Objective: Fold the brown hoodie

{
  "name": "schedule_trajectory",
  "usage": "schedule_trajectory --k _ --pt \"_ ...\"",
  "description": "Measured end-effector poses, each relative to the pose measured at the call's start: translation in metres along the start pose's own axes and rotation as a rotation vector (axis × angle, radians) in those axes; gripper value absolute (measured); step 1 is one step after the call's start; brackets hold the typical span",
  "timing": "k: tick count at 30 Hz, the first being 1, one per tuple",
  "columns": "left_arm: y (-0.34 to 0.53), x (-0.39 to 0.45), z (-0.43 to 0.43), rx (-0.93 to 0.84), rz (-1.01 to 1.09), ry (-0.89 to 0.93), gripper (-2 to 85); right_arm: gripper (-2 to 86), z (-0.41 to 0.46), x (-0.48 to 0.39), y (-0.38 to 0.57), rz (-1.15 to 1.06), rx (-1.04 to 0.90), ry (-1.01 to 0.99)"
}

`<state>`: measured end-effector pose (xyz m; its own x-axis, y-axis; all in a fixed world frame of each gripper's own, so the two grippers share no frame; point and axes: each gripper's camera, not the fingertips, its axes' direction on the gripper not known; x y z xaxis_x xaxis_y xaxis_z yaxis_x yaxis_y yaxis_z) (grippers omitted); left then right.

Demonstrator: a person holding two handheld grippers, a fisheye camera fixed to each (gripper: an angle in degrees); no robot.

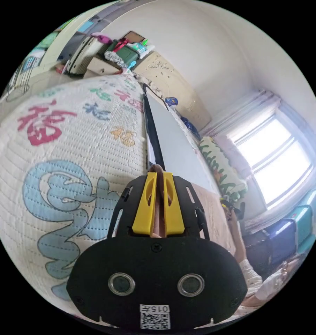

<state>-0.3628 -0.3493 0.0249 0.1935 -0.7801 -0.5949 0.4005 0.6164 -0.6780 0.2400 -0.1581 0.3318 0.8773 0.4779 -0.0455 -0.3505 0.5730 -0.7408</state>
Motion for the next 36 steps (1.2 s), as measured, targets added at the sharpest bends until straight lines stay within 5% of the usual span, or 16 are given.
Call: schedule_trajectory --k 3,9,16,29,36 --pt "0.002 -0.031 -0.006 0.025 -0.065 0.188 2.1 5.2 -0.018 0.015 0.031 0.029 0.104 -0.026" --pt "0.006 -0.021 -0.008 0.017 -0.014 0.093 2.7 4.5 -0.075 -0.06 0.155 -0.328 0.365 0.092" --pt "0.019 -0.028 -0.007 0.029 -0.004 0.065 2.3 5.5 -0.04 -0.233 0.349 -0.997 0.059 -0.57" --pt "0.057 -0.063 0.008 0.048 -0.006 0.095 1.4 7.6 0.149 -0.35 0.525 -1.283 -0.135 -0.123" --pt "0.091 -0.047 0.017 0.102 0.106 -0.101 0.7 1.0 0.194 -0.333 0.545 -1.281 -0.162 -0.158"
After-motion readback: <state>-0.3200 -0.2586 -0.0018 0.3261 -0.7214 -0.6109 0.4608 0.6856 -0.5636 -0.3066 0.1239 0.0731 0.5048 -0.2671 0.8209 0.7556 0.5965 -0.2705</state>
